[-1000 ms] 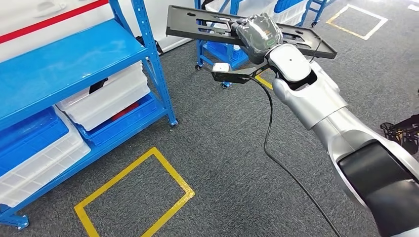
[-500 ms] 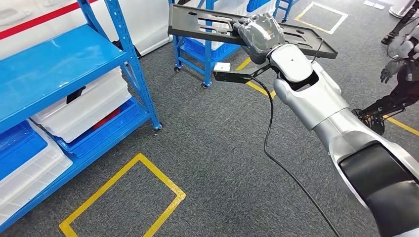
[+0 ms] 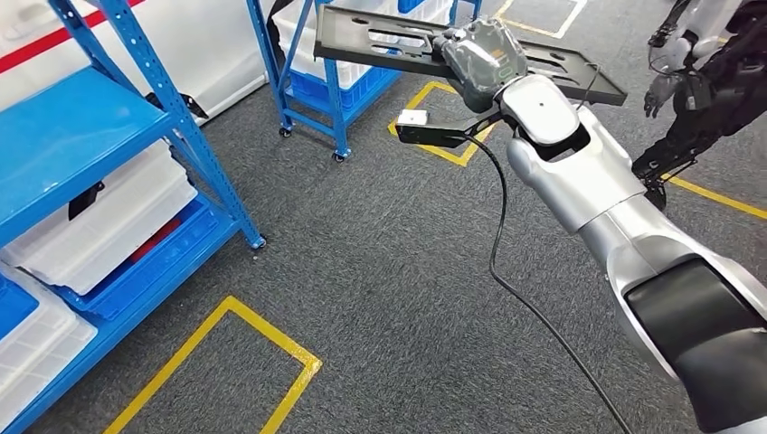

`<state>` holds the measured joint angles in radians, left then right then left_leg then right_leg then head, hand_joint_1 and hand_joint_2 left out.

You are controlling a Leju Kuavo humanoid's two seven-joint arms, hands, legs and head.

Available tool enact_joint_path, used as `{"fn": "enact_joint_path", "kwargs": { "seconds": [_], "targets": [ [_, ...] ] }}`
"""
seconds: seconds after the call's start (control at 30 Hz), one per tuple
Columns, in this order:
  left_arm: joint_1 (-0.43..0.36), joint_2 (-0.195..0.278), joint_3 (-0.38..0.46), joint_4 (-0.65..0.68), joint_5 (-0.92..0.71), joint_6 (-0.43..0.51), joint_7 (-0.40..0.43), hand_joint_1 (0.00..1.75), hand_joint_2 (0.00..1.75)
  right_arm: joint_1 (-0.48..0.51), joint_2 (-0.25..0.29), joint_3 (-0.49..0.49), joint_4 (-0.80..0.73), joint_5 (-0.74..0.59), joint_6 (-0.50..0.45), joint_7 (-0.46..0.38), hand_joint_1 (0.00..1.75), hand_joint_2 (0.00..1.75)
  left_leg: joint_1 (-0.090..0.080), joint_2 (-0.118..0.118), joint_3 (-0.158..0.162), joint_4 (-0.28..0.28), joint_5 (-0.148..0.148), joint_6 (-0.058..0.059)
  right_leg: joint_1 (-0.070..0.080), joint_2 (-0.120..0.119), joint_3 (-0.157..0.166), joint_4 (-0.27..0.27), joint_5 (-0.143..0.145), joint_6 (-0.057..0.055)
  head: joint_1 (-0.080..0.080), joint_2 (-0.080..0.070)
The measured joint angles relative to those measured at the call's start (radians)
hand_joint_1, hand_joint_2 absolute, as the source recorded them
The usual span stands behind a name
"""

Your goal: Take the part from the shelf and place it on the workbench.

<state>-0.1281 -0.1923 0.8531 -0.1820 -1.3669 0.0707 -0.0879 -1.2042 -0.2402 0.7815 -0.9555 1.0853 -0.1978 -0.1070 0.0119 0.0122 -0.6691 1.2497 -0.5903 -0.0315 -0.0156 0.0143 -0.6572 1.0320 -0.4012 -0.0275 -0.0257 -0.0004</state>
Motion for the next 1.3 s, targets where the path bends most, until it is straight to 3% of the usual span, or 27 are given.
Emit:
{"fn": "enact_joint_path", "kwargs": {
  "seconds": [0.03,0.07,0.1,0.13,0.2,0.27,0.33,0.4,0.5,0.53,0.57,0.6,0.67,0.73,0.83,0.9,0.93,1.0,1.07,1.1,1.13,1.2,1.23,1.3],
  "targets": [
    [-0.001,0.000,0.000,0.000,0.000,-0.001,0.001,0.00,1.75,0.002,0.001,0.000,0.001,0.000,0.000,0.000,1.75,1.75,0.000,-0.003,-0.027,0.051,-0.013,0.001,0.002,0.009,0.000,0.000,0.000,-0.001,0.000,0.000],
    [-0.002,0.000,0.000,0.000,0.000,-0.001,0.001,0.00,1.75,0.003,0.001,0.000,0.001,0.000,0.000,0.000,1.75,1.75,-0.001,-0.004,-0.037,0.065,-0.005,0.003,0.005,0.019,0.001,0.001,0.000,-0.001,0.000,0.000],
    [-0.003,0.000,0.000,0.000,0.000,-0.001,0.002,0.00,1.75,0.003,0.002,0.000,0.002,0.000,0.000,-0.001,1.75,1.75,-0.001,-0.006,-0.028,0.037,0.023,0.007,0.006,0.028,0.002,0.001,0.000,-0.001,0.000,0.000],
    [-0.003,0.000,0.000,0.000,0.000,-0.002,0.003,0.00,1.75,0.003,0.002,0.000,0.002,0.000,0.000,-0.001,1.75,1.75,-0.001,-0.012,-0.003,-0.026,0.063,0.013,0.008,0.038,0.004,0.001,0.000,-0.001,0.000,0.000],
    [0.000,0.002,0.000,0.000,-0.001,-0.003,0.006,0.00,1.75,0.002,0.002,0.000,0.003,-0.001,0.000,0.000,1.75,1.75,-0.002,-0.048,0.055,-0.162,0.128,0.027,0.008,0.056,0.004,0.002,0.001,0.001,0.000,0.000],
    [0.000,0.003,0.000,0.000,-0.002,-0.005,0.008,0.00,1.75,0.002,0.001,0.000,0.004,-0.001,0.000,-0.001,1.75,1.75,-0.005,-0.071,0.079,-0.223,0.144,0.033,0.003,0.073,-0.005,0.002,0.006,0.011,0.000,0.000],
    [-0.001,0.002,0.001,0.000,-0.002,-0.005,0.010,0.00,1.75,0.003,-0.001,0.000,0.005,-0.001,0.000,-0.001,1.75,1.75,-0.005,-0.059,0.083,-0.236,0.147,0.036,-0.001,0.087,-0.011,-0.002,0.012,0.026,0.000,0.000],
    [-0.003,0.001,0.001,0.000,-0.004,-0.005,0.012,0.00,1.75,-0.001,-0.005,-0.004,0.005,-0.002,0.000,0.000,1.75,1.75,-0.002,-0.040,0.091,-0.251,0.156,0.046,0.001,0.063,-0.024,0.023,-0.007,0.035,0.000,0.000],
    [-0.005,-0.001,0.001,0.000,-0.008,-0.008,0.014,0.00,1.75,-0.008,-0.008,-0.006,0.005,-0.003,0.001,0.001,1.75,1.75,-0.003,-0.012,0.096,-0.260,0.160,0.054,0.000,0.003,-0.103,0.199,-0.097,0.044,0.000,0.000],
    [-0.004,-0.001,0.001,0.000,-0.008,-0.008,0.014,0.00,1.75,-0.008,-0.010,-0.007,0.005,-0.003,0.002,0.002,1.75,1.75,-0.003,-0.003,0.095,-0.259,0.159,0.054,-0.002,-0.003,-0.130,0.256,-0.116,0.048,0.000,0.000],
    [-0.004,-0.001,0.001,0.000,-0.008,-0.009,0.014,0.00,1.75,-0.007,-0.011,-0.007,0.005,-0.003,0.003,0.002,1.75,1.75,-0.003,0.005,0.096,-0.258,0.158,0.054,-0.005,-0.006,-0.140,0.280,-0.118,0.051,0.000,0.000],
    [-0.004,-0.001,0.001,0.000,-0.008,-0.010,0.014,0.00,1.75,-0.007,-0.013,-0.007,0.005,-0.003,0.004,0.002,1.75,1.75,-0.003,0.013,0.096,-0.257,0.156,0.052,-0.008,-0.010,-0.129,0.263,-0.101,0.053,0.000,0.000],
    [-0.005,-0.001,0.001,0.000,-0.008,-0.011,0.014,0.00,1.75,-0.009,-0.014,-0.009,0.005,-0.003,0.005,0.003,1.75,1.75,-0.002,0.028,0.098,-0.250,0.149,0.045,-0.010,-0.030,-0.058,0.132,-0.042,0.055,0.000,0.000],
    [-0.008,-0.001,0.001,0.000,-0.009,-0.013,0.014,0.00,1.75,-0.012,-0.014,-0.011,0.004,-0.003,0.005,0.004,1.75,1.75,-0.006,0.040,0.097,-0.240,0.140,0.034,-0.003,-0.051,0.000,0.024,-0.013,0.047,0.000,0.000],
    [-0.011,-0.001,0.001,0.000,-0.009,-0.017,0.017,0.00,1.75,-0.012,-0.018,-0.015,0.002,-0.003,0.006,0.009,1.75,1.75,-0.010,0.055,0.097,-0.238,0.134,0.020,0.005,-0.040,0.006,0.006,-0.015,0.026,0.000,0.000],
    [-0.013,-0.001,0.001,0.000,-0.009,-0.019,0.020,0.00,1.75,-0.013,-0.022,-0.018,-0.002,-0.004,0.008,0.012,1.75,1.75,-0.007,0.044,0.089,-0.214,0.112,0.010,0.003,-0.027,0.007,0.003,-0.013,0.014,0.000,0.000],
    [-0.013,-0.001,0.001,0.000,-0.009,-0.020,0.021,0.00,1.75,-0.014,-0.023,-0.020,-0.005,-0.004,0.009,0.013,1.75,1.75,-0.004,0.031,0.073,-0.176,0.087,0.007,0.001,-0.022,0.008,0.001,-0.012,0.008,0.000,0.000],
    [-0.014,-0.001,0.001,0.000,-0.008,-0.021,0.023,0.00,1.75,-0.015,-0.023,-0.022,-0.008,-0.004,0.011,0.015,1.75,1.75,-0.002,0.006,0.013,-0.045,0.025,0.004,0.003,-0.007,0.008,0.001,-0.012,0.001,0.000,0.000],
    [-0.014,-0.001,0.001,0.000,-0.007,-0.021,0.023,0.00,1.75,-0.013,-0.022,-0.022,-0.010,-0.004,0.012,0.018,1.75,1.75,-0.002,-0.002,-0.041,0.058,0.000,0.004,0.006,0.011,0.009,0.002,-0.012,-0.001,0.000,0.000],
    [-0.015,-0.001,0.001,0.000,-0.006,-0.021,0.023,0.00,1.75,-0.013,-0.022,-0.022,-0.010,-0.004,0.013,0.021,1.75,1.75,-0.002,-0.004,-0.045,0.057,0.015,0.007,0.008,0.021,0.010,0.002,-0.012,-0.001,0.000,0.000],
    [-0.016,-0.001,0.001,0.000,-0.005,-0.021,0.023,0.00,1.75,-0.013,-0.022,-0.022,-0.010,-0.004,0.013,0.024,1.75,1.75,-0.002,-0.007,-0.029,0.015,0.049,0.011,0.010,0.031,0.012,0.002,-0.012,-0.001,0.000,0.000],
    [-0.017,-0.001,0.001,0.000,-0.005,-0.021,0.023,0.00,1.75,-0.014,-0.022,-0.022,-0.011,-0.004,0.013,0.029,1.75,1.75,-0.003,-0.034,0.030,-0.123,0.124,0.023,0.012,0.049,0.015,0.003,-0.013,0.001,0.000,0.000],
    [-0.017,0.000,0.001,0.000,-0.005,-0.021,0.023,0.00,1.75,-0.015,-0.022,-0.023,-0.012,-0.004,0.013,0.030,1.75,1.75,-0.003,-0.049,0.055,-0.179,0.145,0.028,0.012,0.058,0.014,0.004,-0.012,0.003,0.000,0.000],
    [-0.018,0.000,0.001,0.000,-0.005,-0.022,0.023,0.00,1.75,-0.015,-0.022,-0.023,-0.012,-0.004,0.013,0.033,1.75,1.75,-0.006,-0.063,0.073,-0.222,0.148,0.032,0.007,0.074,0.007,0.002,-0.008,0.014,0.000,0.000]
  ]
}}
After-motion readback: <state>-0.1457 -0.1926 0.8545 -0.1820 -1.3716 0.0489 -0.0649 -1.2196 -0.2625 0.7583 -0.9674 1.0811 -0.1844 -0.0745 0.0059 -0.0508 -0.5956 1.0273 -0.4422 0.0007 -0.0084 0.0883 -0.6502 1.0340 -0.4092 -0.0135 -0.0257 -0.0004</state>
